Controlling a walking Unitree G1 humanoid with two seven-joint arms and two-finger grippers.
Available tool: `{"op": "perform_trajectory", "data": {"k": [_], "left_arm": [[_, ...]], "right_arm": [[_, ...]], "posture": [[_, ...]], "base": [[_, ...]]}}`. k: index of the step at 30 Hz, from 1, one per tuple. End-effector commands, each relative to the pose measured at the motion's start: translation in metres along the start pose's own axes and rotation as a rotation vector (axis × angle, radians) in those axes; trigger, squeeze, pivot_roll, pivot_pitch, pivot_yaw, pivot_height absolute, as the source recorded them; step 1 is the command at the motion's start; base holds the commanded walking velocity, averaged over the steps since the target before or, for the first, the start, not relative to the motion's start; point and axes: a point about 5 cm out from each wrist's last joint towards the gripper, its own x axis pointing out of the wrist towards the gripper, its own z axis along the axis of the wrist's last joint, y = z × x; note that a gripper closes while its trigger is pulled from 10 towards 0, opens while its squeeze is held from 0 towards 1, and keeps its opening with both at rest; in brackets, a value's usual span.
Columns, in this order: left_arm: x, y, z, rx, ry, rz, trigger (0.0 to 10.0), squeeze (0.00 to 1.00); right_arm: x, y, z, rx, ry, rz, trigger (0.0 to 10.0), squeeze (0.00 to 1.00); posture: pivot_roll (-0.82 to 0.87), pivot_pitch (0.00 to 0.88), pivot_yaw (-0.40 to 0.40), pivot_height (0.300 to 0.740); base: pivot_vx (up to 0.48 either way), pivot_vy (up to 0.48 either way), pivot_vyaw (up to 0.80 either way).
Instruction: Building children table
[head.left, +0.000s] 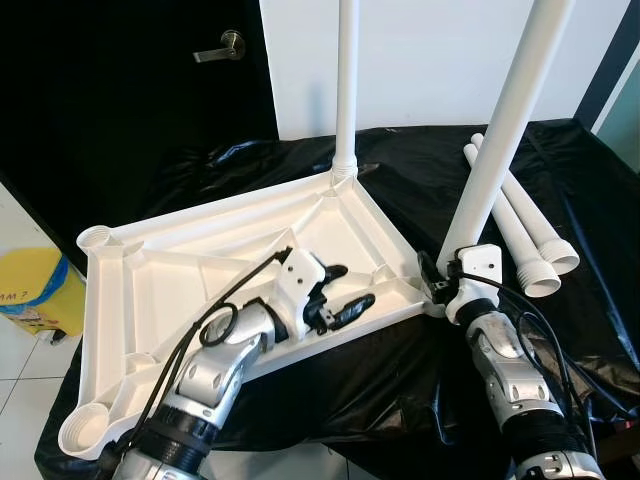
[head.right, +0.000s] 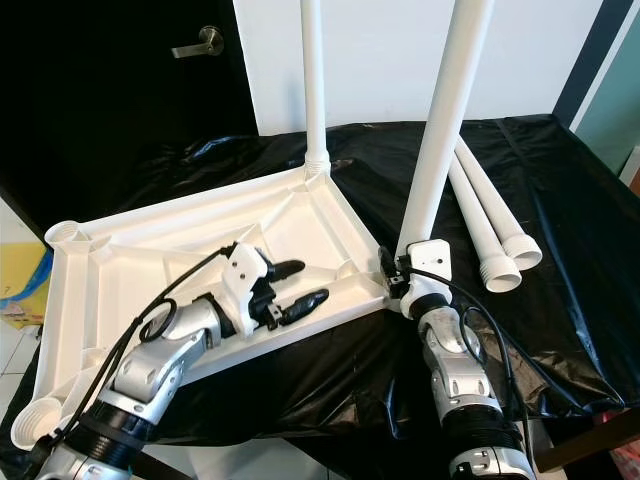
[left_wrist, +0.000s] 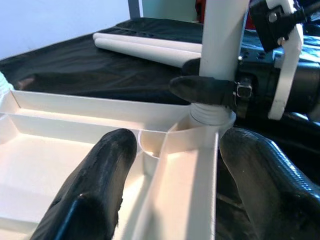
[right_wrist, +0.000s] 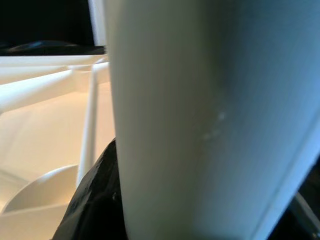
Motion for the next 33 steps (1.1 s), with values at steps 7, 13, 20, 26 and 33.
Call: {"op": "perform_trajectory", "data": {"k": [7, 13, 20, 26, 33], "left_arm": [[0.006, 0.011, 0.001, 0.021, 0.015, 0.014, 10.0, 0.00], [0.003, 0.016, 0.002, 0.030, 0.020, 0.020, 10.0, 0.00], [0.000, 0.033, 0.002, 0.057, 0.048, 0.061, 10.0, 0.00], [-0.005, 0.045, -0.004, 0.066, 0.119, 0.108, 10.0, 0.00], [-0.019, 0.056, -0.021, 0.082, 0.247, 0.164, 10.0, 0.00]], "right_arm": [[-0.016, 0.001, -0.017, 0.002, 0.085, -0.287, 10.0, 0.00], [-0.021, 0.013, -0.013, 0.003, 0.053, -0.252, 10.0, 0.00], [-0.026, 0.002, -0.004, -0.038, 0.003, -0.226, 10.0, 1.00], [-0.029, -0.002, 0.000, -0.041, -0.033, -0.171, 10.0, 1.00], [-0.030, -0.001, 0.013, -0.021, -0.102, -0.099, 10.0, 0.00]], "posture": [[-0.12, 0.014, 0.029, 0.740], [-0.13, 0.005, 0.037, 0.740], [-0.14, 0.000, 0.044, 0.740], [-0.14, 0.000, 0.050, 0.740], [-0.14, 0.013, 0.055, 0.740]], "base": [[0.000, 0.000, 0.00], [0.000, 0.000, 0.00], [0.000, 0.000, 0.00], [0.000, 0.000, 0.00], [0.000, 0.000, 0.00]]}}
